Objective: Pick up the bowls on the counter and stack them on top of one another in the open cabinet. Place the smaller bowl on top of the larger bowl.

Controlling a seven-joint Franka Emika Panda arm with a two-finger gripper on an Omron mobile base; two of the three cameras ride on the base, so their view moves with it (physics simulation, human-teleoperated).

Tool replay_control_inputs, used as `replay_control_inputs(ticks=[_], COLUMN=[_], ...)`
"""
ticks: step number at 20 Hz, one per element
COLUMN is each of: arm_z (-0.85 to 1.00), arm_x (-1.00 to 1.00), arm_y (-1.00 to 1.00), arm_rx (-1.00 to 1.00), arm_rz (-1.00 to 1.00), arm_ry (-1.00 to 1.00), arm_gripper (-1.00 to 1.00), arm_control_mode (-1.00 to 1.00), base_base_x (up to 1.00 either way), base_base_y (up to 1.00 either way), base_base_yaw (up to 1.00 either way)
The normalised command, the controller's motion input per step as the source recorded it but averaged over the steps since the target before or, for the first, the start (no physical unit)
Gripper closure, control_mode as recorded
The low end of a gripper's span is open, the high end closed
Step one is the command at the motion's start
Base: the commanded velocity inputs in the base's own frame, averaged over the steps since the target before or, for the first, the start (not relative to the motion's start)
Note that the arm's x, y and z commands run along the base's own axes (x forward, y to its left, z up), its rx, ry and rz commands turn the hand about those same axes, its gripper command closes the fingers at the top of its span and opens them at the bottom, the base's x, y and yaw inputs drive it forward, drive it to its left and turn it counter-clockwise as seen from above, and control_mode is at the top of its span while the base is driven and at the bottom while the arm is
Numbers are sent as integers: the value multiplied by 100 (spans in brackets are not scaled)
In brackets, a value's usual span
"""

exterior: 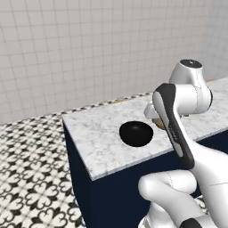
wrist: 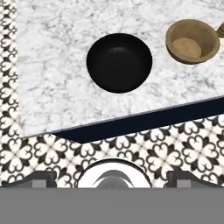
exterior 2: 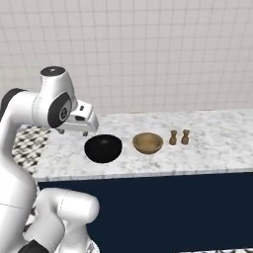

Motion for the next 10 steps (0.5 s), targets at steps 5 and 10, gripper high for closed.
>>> replay_control_inputs(ticks=[5,10], arm_z=[0,-9], arm_x=[0,8], arm_y=[0,-18], arm_rx=[0,2], arm_rz=[0,4], arm_ry=[0,0], arm_gripper=[-100,-100], arm_control_mode=[100,-100], base_base_x=[5,40], base_base_y=[-95,-42], base_base_yaw=[36,18])
